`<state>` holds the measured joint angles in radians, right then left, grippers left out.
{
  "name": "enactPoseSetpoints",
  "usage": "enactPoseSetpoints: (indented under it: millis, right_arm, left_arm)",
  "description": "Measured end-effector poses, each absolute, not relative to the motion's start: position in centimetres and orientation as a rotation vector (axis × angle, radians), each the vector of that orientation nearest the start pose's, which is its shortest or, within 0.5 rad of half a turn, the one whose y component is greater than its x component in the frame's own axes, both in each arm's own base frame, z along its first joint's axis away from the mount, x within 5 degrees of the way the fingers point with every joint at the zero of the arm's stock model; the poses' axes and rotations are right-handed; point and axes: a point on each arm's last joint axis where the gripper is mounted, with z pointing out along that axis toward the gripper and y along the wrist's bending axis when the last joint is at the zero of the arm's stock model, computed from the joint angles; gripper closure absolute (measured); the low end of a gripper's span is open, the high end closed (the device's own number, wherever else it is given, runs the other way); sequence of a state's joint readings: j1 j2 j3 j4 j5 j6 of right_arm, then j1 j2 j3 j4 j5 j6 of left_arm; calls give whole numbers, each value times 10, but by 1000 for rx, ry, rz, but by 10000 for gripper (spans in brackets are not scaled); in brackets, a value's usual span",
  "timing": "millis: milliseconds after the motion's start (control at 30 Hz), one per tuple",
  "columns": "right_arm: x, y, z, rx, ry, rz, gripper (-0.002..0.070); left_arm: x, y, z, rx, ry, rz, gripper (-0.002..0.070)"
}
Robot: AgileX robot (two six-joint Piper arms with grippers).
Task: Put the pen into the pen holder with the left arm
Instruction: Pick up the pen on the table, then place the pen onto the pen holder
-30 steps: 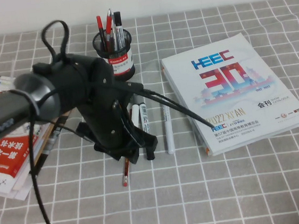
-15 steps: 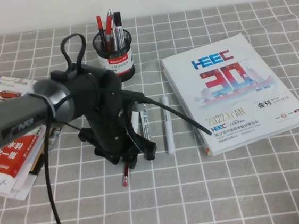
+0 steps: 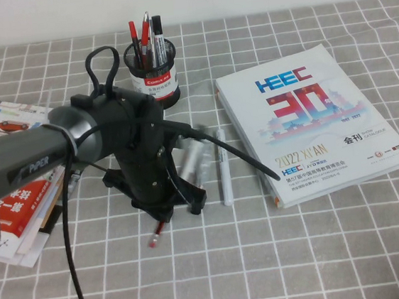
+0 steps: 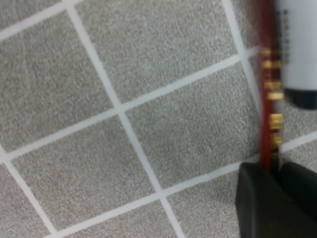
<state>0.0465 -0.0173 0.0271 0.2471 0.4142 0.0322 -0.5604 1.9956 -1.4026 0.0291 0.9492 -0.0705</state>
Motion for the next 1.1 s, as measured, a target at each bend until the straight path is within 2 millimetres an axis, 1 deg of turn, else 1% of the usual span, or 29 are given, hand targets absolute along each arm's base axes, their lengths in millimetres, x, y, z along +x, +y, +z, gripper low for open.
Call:
enactPoseSetpoints:
  millis: [67,167,267,333,400,533,600,633,733,767,833,900,1000,1100]
  right_arm:
    - [51,11,169,135,1901,301,691]
    - [51,11,169,135,1901,301,691]
    - [51,11,169,135,1901,301,691]
    - [51,11,169,135,1901,301,691]
    - [51,11,169,135,1901,301,691]
    - [51,11,169,135,1901,301,692]
    - [51,11,169,135,1901,301,691]
    - [51,11,169,135,1901,301,691]
    - [51,11,169,135,1901,301,691]
    - [51,11,169,135,1901,301,691]
    - [51,11,169,135,1901,301,691]
    - [51,11,169,135,1901,301,691]
    - [51,11,169,135,1901,301,691]
    - [51,11,169,135,1901,301,691]
  left_arm:
    - [333,-207,172,756,2928,-19,644]
    - [333,-206,172,760,2928,-13,648]
    - [332,-205,177,760,2918,-12,650]
    - [329,-203,188,754,2897,-22,650]
    - [325,-200,204,739,2842,-49,650]
    - [309,-191,243,685,2635,-143,650]
    - [298,-185,255,658,2518,-191,650]
    - [295,-183,260,637,2428,-225,650]
    - [286,-178,267,589,2222,-299,650]
    - [285,-178,270,566,2124,-331,650]
    - [286,-177,273,526,1990,-370,650]
    - [291,-174,277,479,1875,-395,650]
    - [303,-169,281,416,1746,-409,650]
    - [319,-161,281,345,1602,-413,650]
